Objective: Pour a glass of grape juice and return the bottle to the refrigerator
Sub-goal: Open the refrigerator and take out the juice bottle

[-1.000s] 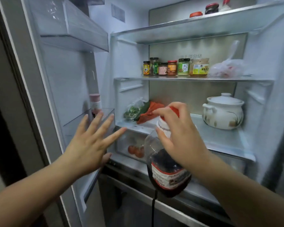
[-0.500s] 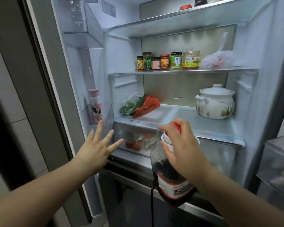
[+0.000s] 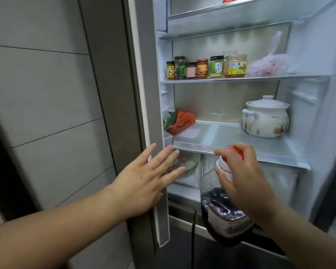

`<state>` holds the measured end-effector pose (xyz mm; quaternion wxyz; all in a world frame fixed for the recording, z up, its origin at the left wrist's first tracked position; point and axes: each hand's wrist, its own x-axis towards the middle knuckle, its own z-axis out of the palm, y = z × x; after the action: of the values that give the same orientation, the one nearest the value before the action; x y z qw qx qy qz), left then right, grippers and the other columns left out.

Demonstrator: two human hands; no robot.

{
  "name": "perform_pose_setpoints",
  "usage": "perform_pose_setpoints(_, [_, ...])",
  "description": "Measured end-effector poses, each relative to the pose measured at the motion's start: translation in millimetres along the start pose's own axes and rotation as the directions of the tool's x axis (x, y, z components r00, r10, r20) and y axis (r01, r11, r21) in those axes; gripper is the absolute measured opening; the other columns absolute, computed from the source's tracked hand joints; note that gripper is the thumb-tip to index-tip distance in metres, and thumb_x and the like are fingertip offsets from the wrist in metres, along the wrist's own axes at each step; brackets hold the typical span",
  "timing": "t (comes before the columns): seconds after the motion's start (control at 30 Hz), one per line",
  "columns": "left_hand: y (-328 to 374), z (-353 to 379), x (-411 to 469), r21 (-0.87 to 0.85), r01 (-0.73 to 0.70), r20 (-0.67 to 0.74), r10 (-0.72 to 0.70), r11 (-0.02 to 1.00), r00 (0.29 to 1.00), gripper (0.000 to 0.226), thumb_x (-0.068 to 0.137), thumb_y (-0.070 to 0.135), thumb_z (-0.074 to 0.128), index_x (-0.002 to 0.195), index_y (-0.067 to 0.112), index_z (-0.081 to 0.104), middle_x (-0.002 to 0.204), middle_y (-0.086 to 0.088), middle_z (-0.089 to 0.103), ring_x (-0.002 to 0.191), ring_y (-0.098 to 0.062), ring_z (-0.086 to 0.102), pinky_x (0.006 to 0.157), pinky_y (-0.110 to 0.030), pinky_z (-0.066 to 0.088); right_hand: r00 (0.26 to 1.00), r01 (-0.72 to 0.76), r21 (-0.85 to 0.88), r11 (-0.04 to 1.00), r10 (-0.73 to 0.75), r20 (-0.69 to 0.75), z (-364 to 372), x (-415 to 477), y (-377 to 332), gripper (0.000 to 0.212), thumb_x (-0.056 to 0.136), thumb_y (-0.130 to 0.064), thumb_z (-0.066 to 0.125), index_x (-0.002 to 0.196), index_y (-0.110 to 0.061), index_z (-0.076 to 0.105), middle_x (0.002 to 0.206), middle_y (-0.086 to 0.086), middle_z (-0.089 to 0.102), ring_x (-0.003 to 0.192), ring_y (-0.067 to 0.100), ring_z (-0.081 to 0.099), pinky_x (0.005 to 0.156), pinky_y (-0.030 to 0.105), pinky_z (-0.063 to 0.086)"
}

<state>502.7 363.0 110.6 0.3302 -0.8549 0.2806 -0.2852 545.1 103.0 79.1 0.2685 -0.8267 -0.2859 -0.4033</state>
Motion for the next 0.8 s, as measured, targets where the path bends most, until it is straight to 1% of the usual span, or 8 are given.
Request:
perform_pose_setpoints(0.17, [-17, 21, 1, 0.028, -0.039, 0.083, 0.037, 0.999, 0.996, 0.082, 0.077, 0.058, 0.061, 0.147, 0.02, 0.04, 0.152, -0.021, 0.033, 0.144, -0.034, 0.026, 0.115, -0.054, 0.012, 0.998, -0.044, -0.041, 0.998, 0.042, -0.055, 7, 5, -8, 0.044, 0.08, -0.013, 0.073, 0.119, -0.02, 0.056, 0.117, 0.009, 0.044, 0.095, 0.019, 0.05, 0.083, 0.027, 0.043])
perform_pose_setpoints(0.23, [-20, 32, 8, 0.06, -0.052, 0.111, 0.045, 0.997, 0.993, 0.08, 0.084, 0.061, 0.052, 0.15, 0.02, 0.033, 0.155, -0.021, 0.026, 0.146, -0.034, 0.019, 0.116, -0.053, 0.002, 0.997, -0.059, -0.043, 0.997, 0.056, -0.059, 11, 5, -11, 0.042, 0.082, -0.015, 0.071, 0.12, -0.021, 0.055, 0.119, 0.009, 0.044, 0.096, 0.016, 0.049, 0.084, 0.027, 0.045])
perform_pose_setpoints(0.37, [-16, 53, 35, 0.132, -0.094, 0.049, 0.088, 0.987, 0.995, 0.074, 0.096, 0.056, 0.028, 0.154, 0.017, 0.004, 0.159, -0.022, 0.005, 0.148, -0.037, -0.001, 0.11, -0.053, -0.02, 0.994, -0.078, -0.056, 0.995, 0.074, -0.079, 14, 3, -10, 0.044, 0.082, -0.014, 0.071, 0.12, -0.023, 0.052, 0.118, 0.01, 0.045, 0.096, 0.02, 0.052, 0.083, 0.03, 0.05])
perform_pose_setpoints(0.47, [-8, 61, 59, 0.088, -0.105, 0.013, 0.105, 0.99, 0.994, 0.073, 0.099, 0.054, 0.019, 0.149, 0.023, -0.024, 0.152, -0.023, -0.025, 0.145, -0.038, -0.019, 0.112, -0.054, -0.017, 0.994, -0.083, -0.09, 0.992, 0.076, -0.083, 16, -1, -6, 0.039, 0.083, -0.016, 0.069, 0.119, -0.02, 0.054, 0.118, 0.012, 0.046, 0.095, 0.022, 0.054, 0.08, 0.032, 0.054])
perform_pose_setpoints(0.53, [-4, 65, 73, 0.056, -0.099, 0.006, 0.099, 0.994, 0.995, 0.075, 0.099, 0.055, 0.018, 0.143, 0.027, -0.035, 0.146, -0.022, -0.038, 0.139, -0.038, -0.03, 0.111, -0.056, -0.017, 0.993, -0.092, -0.126, 0.988, 0.082, -0.086, 17, -3, -1, 0.038, 0.083, -0.018, 0.066, 0.12, -0.018, 0.055, 0.118, 0.014, 0.047, 0.096, 0.024, 0.056, 0.079, 0.034, 0.057])
perform_pose_setpoints(0.67, [-1, 73, 87, 0.056, -0.069, -0.042, 0.071, 0.996, 0.997, 0.078, 0.098, 0.056, 0.02, 0.143, 0.026, -0.036, 0.144, -0.023, -0.042, 0.133, -0.039, -0.037, 0.101, -0.056, -0.032, 0.993, -0.062, -0.203, 0.977, 0.04, -0.108, 19, -4, 6, 0.045, 0.08, -0.014, 0.07, 0.121, -0.019, 0.051, 0.112, 0.016, 0.047, 0.095, 0.031, 0.056, 0.078, 0.048, 0.057])
perform_pose_setpoints(0.73, [-1, 75, 94, 0.057, -0.071, -0.075, 0.075, 0.996, 0.994, 0.078, 0.098, 0.055, 0.021, 0.144, 0.025, -0.034, 0.145, -0.023, -0.04, 0.133, -0.039, -0.036, 0.101, -0.056, -0.032, 0.99, -0.052, -0.255, 0.965, 0.017, -0.137, 20, -4, 10, 0.051, 0.077, -0.009, 0.074, 0.12, -0.019, 0.05, 0.11, 0.015, 0.045, 0.096, 0.032, 0.055, 0.08, 0.058, 0.054])
perform_pose_setpoints(0.8, [-1, 77, 99, 0.062, -0.075, -0.085, 0.08, 0.995, 0.993, 0.077, 0.099, 0.054, 0.019, 0.143, 0.023, -0.036, 0.145, -0.023, -0.039, 0.133, -0.039, -0.037, 0.101, -0.056, -0.032, 0.989, -0.056, -0.268, 0.962, 0.017, -0.145, 20, -4, 15, 0.052, 0.077, -0.009, 0.074, 0.121, -0.019, 0.049, 0.112, 0.012, 0.042, 0.101, 0.028, 0.05, 0.083, 0.062, 0.052])
